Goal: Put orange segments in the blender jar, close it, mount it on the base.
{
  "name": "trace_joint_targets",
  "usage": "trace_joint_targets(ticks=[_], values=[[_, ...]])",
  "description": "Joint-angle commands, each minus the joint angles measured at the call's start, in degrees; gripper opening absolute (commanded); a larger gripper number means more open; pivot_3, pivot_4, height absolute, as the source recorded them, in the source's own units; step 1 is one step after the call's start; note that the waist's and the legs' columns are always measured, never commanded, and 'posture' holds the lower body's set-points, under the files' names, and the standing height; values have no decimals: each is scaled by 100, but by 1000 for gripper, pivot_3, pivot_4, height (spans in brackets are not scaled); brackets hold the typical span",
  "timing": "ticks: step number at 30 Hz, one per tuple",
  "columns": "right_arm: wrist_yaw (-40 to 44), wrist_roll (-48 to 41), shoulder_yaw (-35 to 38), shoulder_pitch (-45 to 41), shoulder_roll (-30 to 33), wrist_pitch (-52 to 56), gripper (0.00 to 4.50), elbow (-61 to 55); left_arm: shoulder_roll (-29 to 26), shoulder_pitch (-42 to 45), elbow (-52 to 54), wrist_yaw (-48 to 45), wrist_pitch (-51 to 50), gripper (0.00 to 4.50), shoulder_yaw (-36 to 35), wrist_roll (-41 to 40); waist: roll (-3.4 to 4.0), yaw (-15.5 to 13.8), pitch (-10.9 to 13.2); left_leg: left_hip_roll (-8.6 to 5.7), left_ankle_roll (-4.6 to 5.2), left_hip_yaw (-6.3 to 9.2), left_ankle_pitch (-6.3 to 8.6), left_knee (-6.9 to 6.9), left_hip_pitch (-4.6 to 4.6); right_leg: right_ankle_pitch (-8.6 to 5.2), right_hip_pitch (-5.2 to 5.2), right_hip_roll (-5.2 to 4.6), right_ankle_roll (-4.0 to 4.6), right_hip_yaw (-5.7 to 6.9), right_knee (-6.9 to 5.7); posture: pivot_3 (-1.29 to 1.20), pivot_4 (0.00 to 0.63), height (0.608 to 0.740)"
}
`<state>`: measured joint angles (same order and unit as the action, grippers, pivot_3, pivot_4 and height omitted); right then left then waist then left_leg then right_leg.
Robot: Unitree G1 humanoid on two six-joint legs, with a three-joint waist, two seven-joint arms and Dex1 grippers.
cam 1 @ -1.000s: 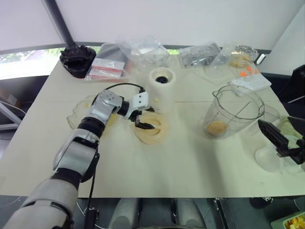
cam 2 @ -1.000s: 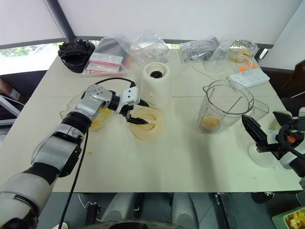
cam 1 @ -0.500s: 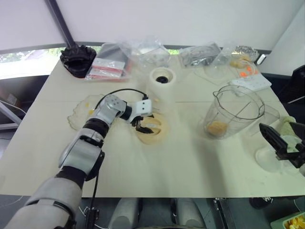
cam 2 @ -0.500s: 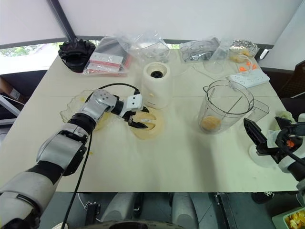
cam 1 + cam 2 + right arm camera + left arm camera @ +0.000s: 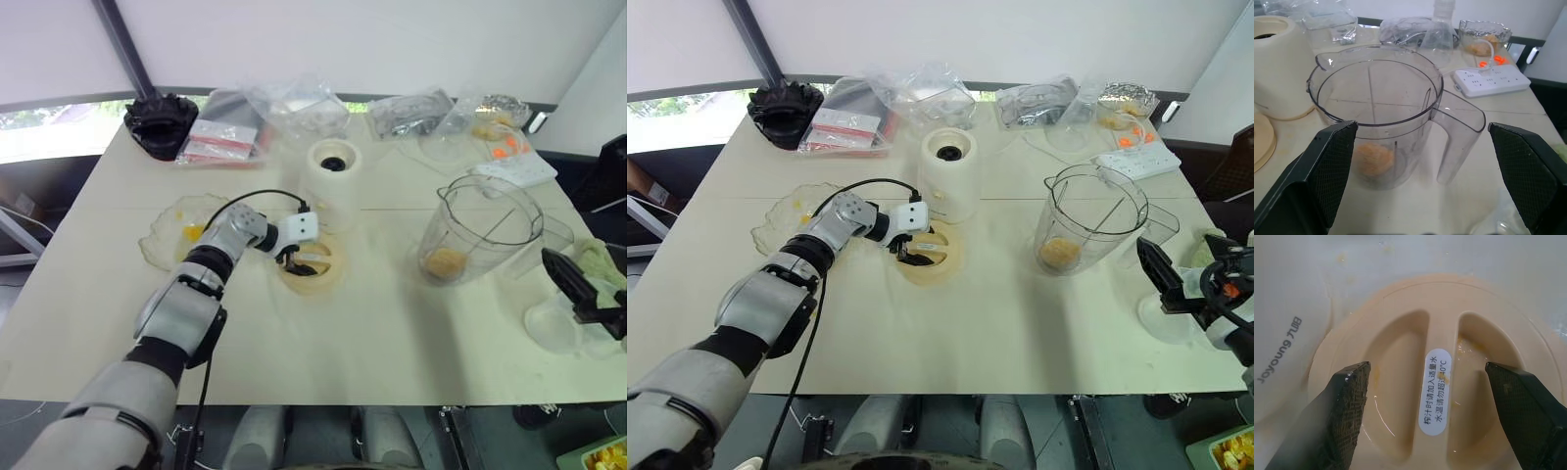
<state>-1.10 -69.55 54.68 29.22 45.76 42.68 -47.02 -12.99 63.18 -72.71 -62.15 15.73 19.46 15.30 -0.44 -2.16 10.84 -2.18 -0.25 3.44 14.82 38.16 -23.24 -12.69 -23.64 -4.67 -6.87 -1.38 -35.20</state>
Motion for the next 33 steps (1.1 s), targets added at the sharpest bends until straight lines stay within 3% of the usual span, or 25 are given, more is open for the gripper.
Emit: trace_joint_targets(ticks=[1,4,10,20,28,33], values=[[-68,65,69,-16,-105,-93,4500,-64,23,65,-116,112,-51,3945,-4,125,0,-2,-1,0,0,0,0,1,2,0,2,0,0,0,0,0,150,740],[-207,214,-147,-31,-247,-79,4500,-104,42,57,-155,119,-118,3076,-23,143,-2,1,0,1,0,1,0,3,9,-1,11,0,3,1,0,0,150,740],[-699,971,-993,-398,-554,-16,4500,98,36,48,-141,36,-235,238,-152,64,-5,15,-3,1,0,1,0,3,10,2,10,-1,6,-2,0,0,150,740],[-1006,2525,-2271,-1516,-880,-50,4500,970,-18,100,177,-323,-335,265,-538,-305,-5,40,-2,0,0,-2,0,4,6,7,3,2,4,0,-1,0,150,740],[-810,3273,-2515,-2038,-1109,-216,4500,1550,-30,7,590,-651,-272,265,-636,-470,-4,16,-2,-10,0,-1,0,2,-10,9,-14,2,0,2,-8,0,150,740],[-713,3772,-2616,-2349,-1316,-416,4500,1959,-4,-121,1447,-1132,-521,265,-738,-863,-3,35,-3,-8,0,-4,-1,4,-7,9,-14,2,1,1,-12,0,150,740]])
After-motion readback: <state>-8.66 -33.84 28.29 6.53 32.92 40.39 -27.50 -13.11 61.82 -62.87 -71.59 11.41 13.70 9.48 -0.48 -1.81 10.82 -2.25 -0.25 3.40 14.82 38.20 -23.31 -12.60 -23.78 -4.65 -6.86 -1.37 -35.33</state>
